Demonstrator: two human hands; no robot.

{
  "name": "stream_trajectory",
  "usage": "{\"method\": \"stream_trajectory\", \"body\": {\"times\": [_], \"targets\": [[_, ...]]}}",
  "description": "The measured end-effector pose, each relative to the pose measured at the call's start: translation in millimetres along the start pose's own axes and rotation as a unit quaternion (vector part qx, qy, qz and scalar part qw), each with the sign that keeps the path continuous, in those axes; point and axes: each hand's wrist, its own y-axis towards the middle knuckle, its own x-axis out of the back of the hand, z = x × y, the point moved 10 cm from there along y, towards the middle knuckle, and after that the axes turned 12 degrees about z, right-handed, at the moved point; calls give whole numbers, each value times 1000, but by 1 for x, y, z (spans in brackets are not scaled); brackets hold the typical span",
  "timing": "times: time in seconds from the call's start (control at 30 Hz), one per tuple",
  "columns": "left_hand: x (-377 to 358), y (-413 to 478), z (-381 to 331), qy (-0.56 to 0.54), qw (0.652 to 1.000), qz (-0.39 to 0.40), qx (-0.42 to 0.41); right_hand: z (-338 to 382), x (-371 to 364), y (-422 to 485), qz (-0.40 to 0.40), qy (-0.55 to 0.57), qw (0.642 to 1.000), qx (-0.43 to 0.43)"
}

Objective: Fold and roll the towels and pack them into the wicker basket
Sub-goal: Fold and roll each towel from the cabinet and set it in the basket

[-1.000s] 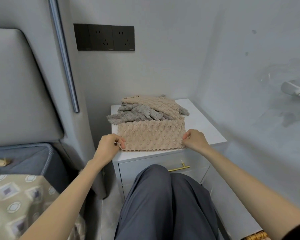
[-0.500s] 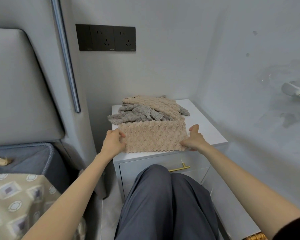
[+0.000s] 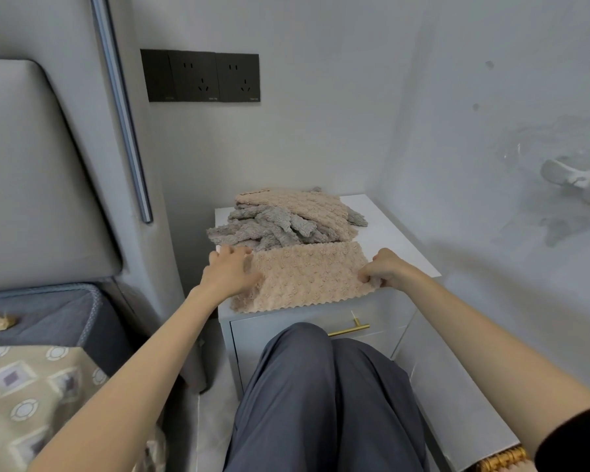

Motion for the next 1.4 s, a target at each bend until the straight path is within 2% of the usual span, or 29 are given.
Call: {"method": "stream_trajectory", "body": {"times": [0.17, 0.27, 0.33, 0.43, 0.6, 0.7, 0.8, 0.9, 1.03, 1.23, 1.33, 1.4], "targets": [[-17, 32, -21, 33, 994, 89, -47, -6, -6, 6, 14, 47, 999, -14], [-21, 39, -24, 45, 995, 85, -38, -9, -3, 9, 7, 33, 999, -15], [-18, 41, -26, 59, 995, 78, -28, -2, 7, 6, -12, 2, 1000, 7], [-14, 41, -37, 53, 992, 93, -68, 22, 36, -7, -98, -115, 987, 56], [-20, 22, -53, -115, 958, 228, -130, 81, 64, -36, -225, -280, 927, 107], [-20, 19, -48, -192, 945, 241, -108, 126, 64, -40, -265, -309, 900, 159], [-28, 19, -37, -337, 908, 237, -72, 172, 54, -30, -273, -305, 889, 205], [-40, 21, -31, -415, 880, 228, -42, 209, 43, -21, -291, -293, 874, 255], [-52, 27, -15, -450, 873, 189, 1, 218, 19, -1, -271, -288, 882, 258], [-58, 23, -10, -473, 862, 180, 28, 185, -10, 2, -242, -283, 890, 265], [-60, 18, -13, -482, 858, 175, 33, 166, -26, -6, -204, -280, 892, 289], [-62, 14, -15, -500, 848, 174, 35, 155, -39, -14, -152, -266, 896, 320]]}}
